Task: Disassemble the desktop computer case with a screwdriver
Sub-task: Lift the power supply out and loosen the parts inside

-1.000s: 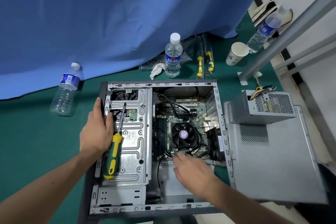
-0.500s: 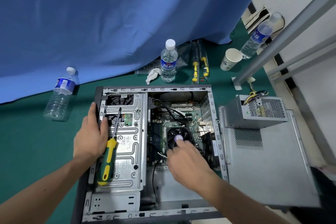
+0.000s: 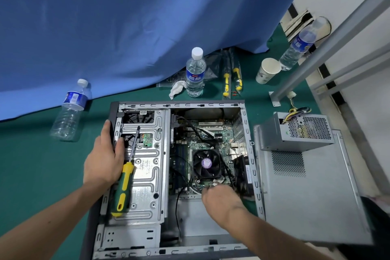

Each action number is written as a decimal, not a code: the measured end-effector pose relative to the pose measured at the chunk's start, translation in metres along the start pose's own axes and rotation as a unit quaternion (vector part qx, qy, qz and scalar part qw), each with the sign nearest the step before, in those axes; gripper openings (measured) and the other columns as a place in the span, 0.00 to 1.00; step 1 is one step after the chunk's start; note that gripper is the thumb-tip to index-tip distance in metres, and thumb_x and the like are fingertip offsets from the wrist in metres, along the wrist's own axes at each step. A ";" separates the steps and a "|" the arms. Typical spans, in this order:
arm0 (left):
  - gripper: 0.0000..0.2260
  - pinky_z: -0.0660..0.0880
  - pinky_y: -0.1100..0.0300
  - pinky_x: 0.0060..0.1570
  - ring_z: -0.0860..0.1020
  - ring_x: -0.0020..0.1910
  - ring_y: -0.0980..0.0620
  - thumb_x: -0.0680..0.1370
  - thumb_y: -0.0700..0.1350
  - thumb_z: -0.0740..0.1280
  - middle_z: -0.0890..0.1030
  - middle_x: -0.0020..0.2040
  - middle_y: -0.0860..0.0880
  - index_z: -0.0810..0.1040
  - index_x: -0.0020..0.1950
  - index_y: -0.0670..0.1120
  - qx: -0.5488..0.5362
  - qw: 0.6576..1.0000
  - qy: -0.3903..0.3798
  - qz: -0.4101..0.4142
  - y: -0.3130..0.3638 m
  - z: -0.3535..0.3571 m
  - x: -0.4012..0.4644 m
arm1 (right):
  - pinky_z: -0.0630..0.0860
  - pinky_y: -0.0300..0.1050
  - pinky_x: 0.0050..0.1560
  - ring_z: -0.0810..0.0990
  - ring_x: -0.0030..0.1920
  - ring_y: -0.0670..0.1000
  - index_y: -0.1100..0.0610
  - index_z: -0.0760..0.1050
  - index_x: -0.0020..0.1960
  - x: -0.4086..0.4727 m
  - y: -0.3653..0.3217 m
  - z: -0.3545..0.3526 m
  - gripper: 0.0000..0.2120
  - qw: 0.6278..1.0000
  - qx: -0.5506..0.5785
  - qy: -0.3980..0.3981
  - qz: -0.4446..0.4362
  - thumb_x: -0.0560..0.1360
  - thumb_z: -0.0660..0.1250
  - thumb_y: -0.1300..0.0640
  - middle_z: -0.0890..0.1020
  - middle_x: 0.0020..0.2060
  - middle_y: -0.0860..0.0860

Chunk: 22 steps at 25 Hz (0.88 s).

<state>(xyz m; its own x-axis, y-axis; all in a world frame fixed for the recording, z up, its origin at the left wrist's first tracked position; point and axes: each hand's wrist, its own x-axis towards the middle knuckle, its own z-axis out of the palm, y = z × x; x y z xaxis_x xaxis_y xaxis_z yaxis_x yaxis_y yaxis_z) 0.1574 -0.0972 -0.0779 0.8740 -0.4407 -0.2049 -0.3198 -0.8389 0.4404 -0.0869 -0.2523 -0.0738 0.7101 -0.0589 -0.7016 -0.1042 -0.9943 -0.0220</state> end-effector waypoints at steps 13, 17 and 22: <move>0.26 0.73 0.43 0.53 0.76 0.58 0.33 0.83 0.55 0.54 0.69 0.72 0.41 0.50 0.80 0.54 0.003 1.000 0.006 0.003 -0.002 0.002 0.001 | 0.70 0.52 0.50 0.69 0.45 0.57 0.62 0.72 0.60 0.002 0.049 -0.059 0.12 0.973 -0.206 0.056 0.090 0.79 0.58 0.59 0.76 0.47 0.59; 0.26 0.73 0.44 0.53 0.76 0.59 0.33 0.83 0.55 0.54 0.69 0.73 0.41 0.50 0.80 0.54 0.003 1.000 0.004 0.002 -0.002 0.003 0.000 | 0.70 0.62 0.60 0.75 0.38 0.55 0.55 0.74 0.43 -0.008 0.048 -0.074 0.13 0.981 -0.078 0.146 0.102 0.81 0.58 0.51 0.74 0.30 0.51; 0.26 0.72 0.43 0.55 0.75 0.60 0.33 0.83 0.55 0.53 0.69 0.73 0.41 0.50 0.80 0.54 0.007 1.000 0.004 0.001 -0.002 0.002 0.000 | 0.77 0.45 0.43 0.71 0.40 0.51 0.57 0.78 0.48 -0.026 0.011 -0.071 0.05 0.970 0.084 0.227 0.030 0.78 0.66 0.56 0.78 0.40 0.52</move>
<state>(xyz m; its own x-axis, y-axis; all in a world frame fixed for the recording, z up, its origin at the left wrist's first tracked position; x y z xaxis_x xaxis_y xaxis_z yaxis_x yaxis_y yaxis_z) 0.1577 -0.0961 -0.0807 0.8760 -0.4400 -0.1975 -0.3263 -0.8422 0.4291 -0.0574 -0.2675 -0.0053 0.9286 -0.1878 -0.3201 -0.2403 -0.9616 -0.1328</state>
